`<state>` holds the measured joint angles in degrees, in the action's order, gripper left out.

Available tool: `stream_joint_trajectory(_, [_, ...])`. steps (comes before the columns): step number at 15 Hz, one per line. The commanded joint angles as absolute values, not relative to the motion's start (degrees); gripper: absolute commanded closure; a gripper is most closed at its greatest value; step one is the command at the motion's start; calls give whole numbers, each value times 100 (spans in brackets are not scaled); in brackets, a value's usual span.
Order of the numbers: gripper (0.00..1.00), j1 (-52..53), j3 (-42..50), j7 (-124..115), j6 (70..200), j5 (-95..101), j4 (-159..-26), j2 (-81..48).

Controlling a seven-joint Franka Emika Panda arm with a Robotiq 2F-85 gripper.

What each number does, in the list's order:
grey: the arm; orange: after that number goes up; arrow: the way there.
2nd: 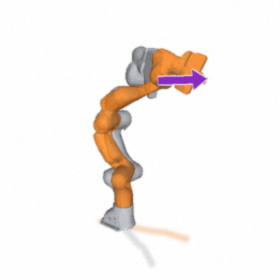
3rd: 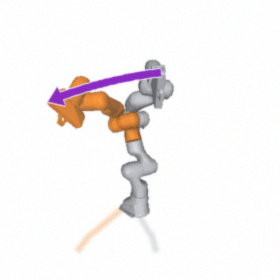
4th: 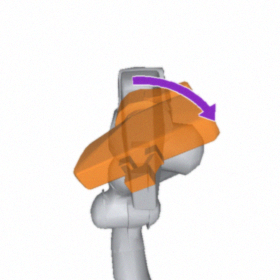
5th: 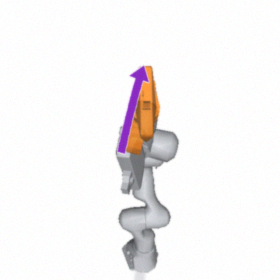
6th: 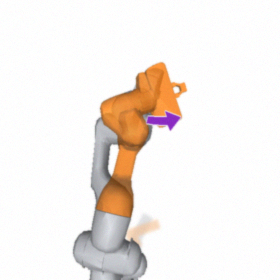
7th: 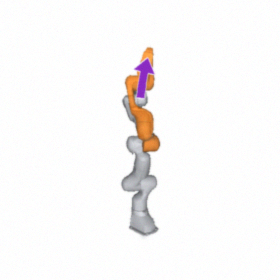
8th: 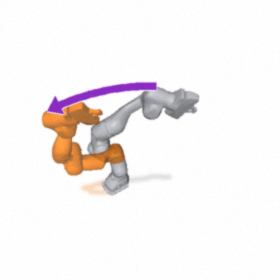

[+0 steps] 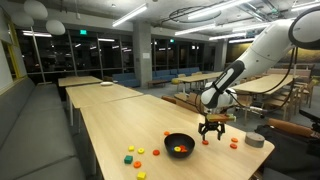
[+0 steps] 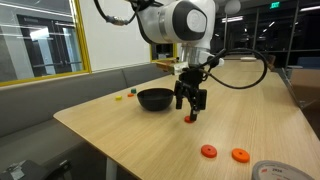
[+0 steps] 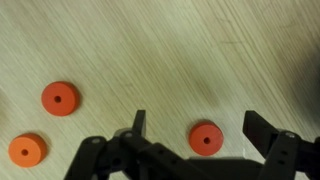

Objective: Put one yellow ring and three orange rings inside the black bowl

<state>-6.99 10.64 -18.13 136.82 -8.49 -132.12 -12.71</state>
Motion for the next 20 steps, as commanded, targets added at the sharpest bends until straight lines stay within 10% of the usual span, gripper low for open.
stream_joint_trajectory(1, [0,-826,953,-1525,13743,-1165,-12879,-1660])
stream_joint_trajectory(20, [0,-606,1003,-1849,15073,-917,-13267,-1665])
